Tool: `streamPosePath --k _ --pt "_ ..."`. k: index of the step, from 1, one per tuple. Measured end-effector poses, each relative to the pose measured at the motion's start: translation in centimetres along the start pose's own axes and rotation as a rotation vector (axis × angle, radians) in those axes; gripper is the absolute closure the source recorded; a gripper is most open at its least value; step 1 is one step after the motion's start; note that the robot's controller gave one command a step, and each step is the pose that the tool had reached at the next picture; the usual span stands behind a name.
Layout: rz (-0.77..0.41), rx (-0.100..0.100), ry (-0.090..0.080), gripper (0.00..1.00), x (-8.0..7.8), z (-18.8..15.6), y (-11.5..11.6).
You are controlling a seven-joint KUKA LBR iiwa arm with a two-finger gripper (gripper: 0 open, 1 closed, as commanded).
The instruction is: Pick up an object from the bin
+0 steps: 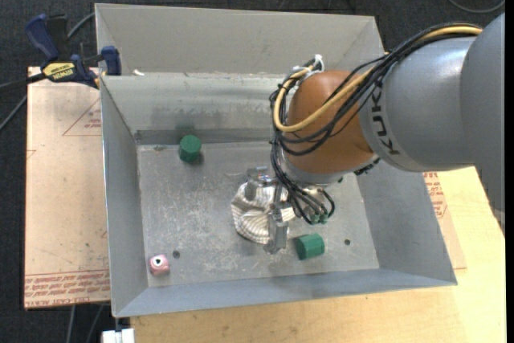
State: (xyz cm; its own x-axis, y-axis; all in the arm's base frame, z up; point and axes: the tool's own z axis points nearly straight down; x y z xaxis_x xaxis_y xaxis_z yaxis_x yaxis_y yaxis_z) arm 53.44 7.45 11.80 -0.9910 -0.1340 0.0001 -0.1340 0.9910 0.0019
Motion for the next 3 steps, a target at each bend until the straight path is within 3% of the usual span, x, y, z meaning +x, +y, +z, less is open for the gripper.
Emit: streamPosePath --k 1,2,3 --pt "-0.013 0.000 0.000 0.00 0.2 0.2 -0.2" --pt "0.069 -0.002 -0.006 0.00 -1.0 -6.6 0.3" --pt "-0.134 0.000 -0.006 0.00 0.6 3.9 -6.0"
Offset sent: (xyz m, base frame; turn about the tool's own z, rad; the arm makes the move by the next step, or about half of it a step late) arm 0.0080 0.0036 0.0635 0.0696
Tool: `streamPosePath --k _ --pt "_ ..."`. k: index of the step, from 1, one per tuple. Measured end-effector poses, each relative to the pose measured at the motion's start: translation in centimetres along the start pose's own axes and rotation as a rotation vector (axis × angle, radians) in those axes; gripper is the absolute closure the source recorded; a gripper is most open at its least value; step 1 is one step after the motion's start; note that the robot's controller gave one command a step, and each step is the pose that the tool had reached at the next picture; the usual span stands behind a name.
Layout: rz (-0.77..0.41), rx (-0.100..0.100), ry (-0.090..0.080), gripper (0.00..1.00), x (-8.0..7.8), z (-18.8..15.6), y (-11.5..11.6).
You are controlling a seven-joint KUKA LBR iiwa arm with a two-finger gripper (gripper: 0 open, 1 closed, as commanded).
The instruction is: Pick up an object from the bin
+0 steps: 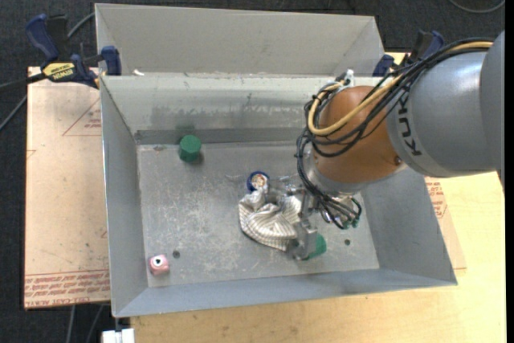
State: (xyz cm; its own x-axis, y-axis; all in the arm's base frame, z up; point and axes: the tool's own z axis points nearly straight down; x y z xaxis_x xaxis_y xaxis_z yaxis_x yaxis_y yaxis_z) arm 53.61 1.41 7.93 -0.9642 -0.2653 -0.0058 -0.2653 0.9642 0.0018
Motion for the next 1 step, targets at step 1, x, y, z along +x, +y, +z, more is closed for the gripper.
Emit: streamPosePath --k 1 --pt "0.050 -0.002 -0.002 1.00 0.67 -0.29 2.81"
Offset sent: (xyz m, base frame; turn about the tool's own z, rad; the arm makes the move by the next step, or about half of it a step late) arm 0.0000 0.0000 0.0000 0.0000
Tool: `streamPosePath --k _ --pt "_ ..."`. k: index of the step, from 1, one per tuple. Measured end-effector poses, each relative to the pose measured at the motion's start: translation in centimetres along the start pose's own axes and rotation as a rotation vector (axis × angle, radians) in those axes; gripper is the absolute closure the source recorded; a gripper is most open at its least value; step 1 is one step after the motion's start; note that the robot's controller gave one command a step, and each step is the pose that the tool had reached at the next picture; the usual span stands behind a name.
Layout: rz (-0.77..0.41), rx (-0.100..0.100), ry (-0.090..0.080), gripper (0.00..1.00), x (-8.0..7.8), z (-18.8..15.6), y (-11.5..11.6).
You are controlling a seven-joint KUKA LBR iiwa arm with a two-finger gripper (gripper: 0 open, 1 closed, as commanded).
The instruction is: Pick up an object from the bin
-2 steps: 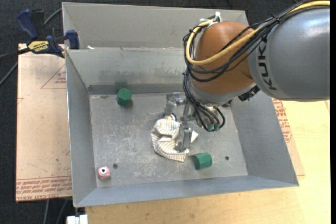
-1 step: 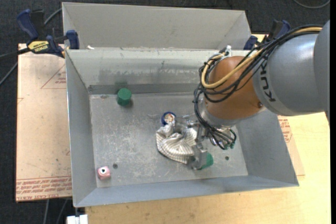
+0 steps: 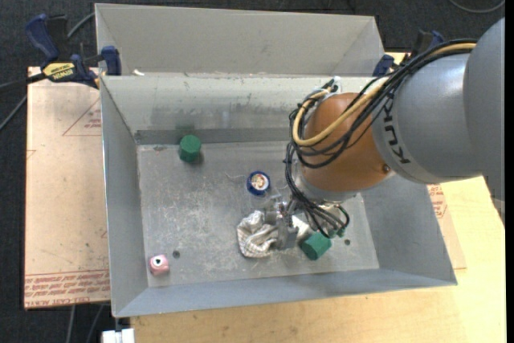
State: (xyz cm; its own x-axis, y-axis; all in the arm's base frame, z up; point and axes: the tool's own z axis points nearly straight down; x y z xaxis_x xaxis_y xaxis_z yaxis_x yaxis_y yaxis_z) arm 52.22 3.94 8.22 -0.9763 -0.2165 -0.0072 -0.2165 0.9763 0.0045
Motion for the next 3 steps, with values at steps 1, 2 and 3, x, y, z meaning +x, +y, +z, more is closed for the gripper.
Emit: streamPosePath --k 1,2,3 --pt "0.001 0.000 0.000 1.00 0.0 0.0 0.0" --pt "0.001 0.000 0.000 1.00 0.0 -0.1 0.0" --pt "-0.092 0.001 -0.005 1.00 0.6 -3.9 -0.1"
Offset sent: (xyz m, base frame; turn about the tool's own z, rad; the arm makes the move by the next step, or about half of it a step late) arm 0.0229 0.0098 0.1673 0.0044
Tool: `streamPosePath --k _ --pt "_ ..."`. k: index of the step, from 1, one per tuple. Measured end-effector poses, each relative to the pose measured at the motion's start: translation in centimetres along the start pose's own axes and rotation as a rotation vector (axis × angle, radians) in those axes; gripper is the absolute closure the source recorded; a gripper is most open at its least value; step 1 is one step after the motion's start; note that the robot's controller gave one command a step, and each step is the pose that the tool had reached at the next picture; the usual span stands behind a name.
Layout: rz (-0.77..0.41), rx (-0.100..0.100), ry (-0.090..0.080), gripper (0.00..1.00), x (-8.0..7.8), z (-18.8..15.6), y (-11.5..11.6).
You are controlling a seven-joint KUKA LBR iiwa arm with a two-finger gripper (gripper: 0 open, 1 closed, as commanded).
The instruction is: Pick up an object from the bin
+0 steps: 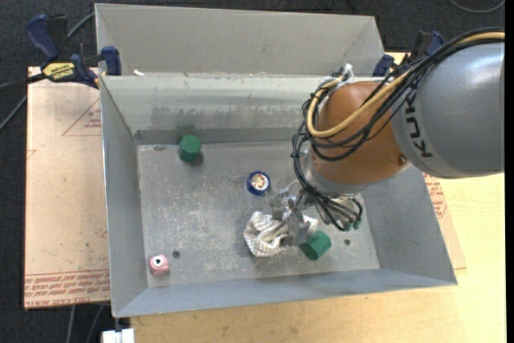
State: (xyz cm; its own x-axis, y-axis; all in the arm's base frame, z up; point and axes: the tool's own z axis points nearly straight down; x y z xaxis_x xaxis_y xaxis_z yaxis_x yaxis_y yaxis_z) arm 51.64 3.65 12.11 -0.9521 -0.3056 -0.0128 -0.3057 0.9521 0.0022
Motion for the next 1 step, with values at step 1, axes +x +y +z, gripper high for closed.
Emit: streamPosePath --k 1 --pt "-0.013 -0.002 0.005 1.00 0.14 0.38 -0.03"
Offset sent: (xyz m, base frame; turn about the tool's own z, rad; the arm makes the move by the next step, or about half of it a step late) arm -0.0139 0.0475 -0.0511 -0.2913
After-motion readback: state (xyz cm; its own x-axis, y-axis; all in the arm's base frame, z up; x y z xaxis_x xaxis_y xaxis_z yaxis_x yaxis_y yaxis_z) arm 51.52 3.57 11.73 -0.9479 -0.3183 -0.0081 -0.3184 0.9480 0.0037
